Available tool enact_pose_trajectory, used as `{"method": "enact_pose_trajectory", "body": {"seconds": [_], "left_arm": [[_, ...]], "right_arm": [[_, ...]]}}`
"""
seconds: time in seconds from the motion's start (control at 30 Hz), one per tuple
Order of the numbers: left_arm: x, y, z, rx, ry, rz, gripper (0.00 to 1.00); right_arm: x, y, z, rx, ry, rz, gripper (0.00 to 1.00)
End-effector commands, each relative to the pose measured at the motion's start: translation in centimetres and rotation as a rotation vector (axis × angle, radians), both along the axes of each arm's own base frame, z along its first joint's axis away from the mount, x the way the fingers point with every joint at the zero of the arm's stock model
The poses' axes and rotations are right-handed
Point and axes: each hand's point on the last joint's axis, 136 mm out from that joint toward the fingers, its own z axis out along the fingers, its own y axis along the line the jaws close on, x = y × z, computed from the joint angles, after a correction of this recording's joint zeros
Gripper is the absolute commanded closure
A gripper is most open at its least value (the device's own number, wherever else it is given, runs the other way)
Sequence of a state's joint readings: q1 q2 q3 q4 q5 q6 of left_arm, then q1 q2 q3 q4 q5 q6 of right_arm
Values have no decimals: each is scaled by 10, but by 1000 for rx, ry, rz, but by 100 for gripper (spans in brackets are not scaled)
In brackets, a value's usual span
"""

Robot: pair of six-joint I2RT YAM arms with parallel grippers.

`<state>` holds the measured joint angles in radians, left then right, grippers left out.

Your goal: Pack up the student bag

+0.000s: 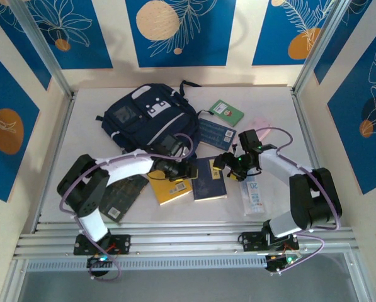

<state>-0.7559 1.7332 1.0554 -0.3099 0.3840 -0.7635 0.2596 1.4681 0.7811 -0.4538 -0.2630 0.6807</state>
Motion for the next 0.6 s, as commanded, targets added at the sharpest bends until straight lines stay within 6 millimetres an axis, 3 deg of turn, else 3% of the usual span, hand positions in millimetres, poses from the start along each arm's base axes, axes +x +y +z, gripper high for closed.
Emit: {"method": "enact_pose_trajectory", "body": {"seconds": [0.0,0.3,0.57], "left_arm": [[2,-13,-4,-32,-2,2,45],[3,-13,-27,0,24,16,47],[-4,-7,-48,33,50,3,50]], "right_arm": [[-3,15,-3,114,26,39,25],[-10,34,-7,198,56,93,29],[-11,41,18,314,25,78,43]]}}
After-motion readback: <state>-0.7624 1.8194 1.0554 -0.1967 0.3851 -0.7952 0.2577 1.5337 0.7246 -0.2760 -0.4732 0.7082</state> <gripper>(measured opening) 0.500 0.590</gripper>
